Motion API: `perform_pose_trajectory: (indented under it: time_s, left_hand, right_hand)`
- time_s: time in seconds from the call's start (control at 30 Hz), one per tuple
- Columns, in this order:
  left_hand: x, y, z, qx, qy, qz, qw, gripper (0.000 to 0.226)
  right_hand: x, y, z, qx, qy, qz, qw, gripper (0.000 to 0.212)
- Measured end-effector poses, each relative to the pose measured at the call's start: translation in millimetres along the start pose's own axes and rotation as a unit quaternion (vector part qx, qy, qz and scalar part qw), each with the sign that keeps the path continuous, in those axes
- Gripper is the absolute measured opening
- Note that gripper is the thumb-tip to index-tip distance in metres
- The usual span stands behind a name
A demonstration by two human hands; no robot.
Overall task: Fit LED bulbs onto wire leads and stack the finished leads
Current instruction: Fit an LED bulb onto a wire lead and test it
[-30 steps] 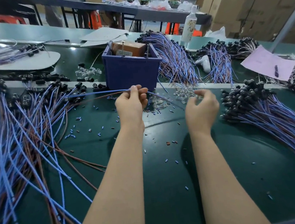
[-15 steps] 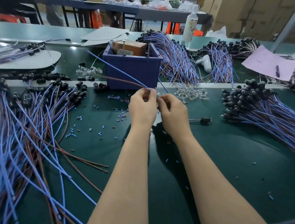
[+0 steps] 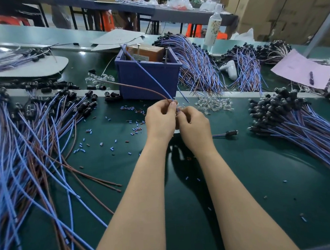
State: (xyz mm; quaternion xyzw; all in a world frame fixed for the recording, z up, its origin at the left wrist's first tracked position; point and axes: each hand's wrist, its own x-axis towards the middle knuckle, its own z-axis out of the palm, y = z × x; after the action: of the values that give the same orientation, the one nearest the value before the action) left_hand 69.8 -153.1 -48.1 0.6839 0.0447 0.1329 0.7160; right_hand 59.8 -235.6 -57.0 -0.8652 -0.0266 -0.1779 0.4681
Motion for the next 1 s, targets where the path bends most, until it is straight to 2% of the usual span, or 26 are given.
perform_pose_trajectory:
  time_s: [0.07,0.13,0.2,0.37,0.47,0.6,0.73,0.87,1.0]
  left_hand:
    - [0.6,-0.2,-0.1,0.004,0.002,0.001,1.0,0.013]
    - [0.2,0.5,-0.1,0.03,-0.008,0.003,1.0,0.014]
    - [-2.5,1.1,0.3,0.079,-0.04,0.013,0.996,0.019]
    - [-9.8,1.4,0.9,0.239,-0.082,0.062,0.966,0.026]
    - [-8.1,0.3,3.2,0.214,-0.079,0.033,0.973,0.023]
    - [-4.2,-1.6,3.7,0.099,-0.003,-0.022,0.995,0.026]
    - [-1.7,-2.4,0.6,0.053,0.071,-0.003,0.996,0.014]
    - [-2.8,-0.9,-0.2,0.07,0.079,0.02,0.994,0.009]
    - [-4.0,0.0,0.1,0.102,0.071,0.024,0.992,0.009]
  right_hand:
    - [-0.6,-0.6,1.1,0.019,0.015,-0.007,1.0,0.013]
    - [-0.3,-2.3,2.1,0.084,0.026,-0.005,0.996,0.012]
    - [1.6,-3.9,3.0,0.175,0.009,0.013,0.984,0.016]
    - [6.3,0.7,1.6,0.226,0.035,0.066,0.971,0.016]
    - [8.5,1.0,0.7,0.279,0.085,0.108,0.951,0.022]
    - [8.4,1.9,0.7,0.219,0.139,0.093,0.961,0.008]
    - [4.6,-1.2,4.4,0.161,0.116,0.058,0.978,0.023]
    - [-0.3,-3.7,7.0,0.093,0.086,0.03,0.991,0.031]
    - [-2.9,-6.9,7.4,0.057,0.055,0.039,0.996,0.036]
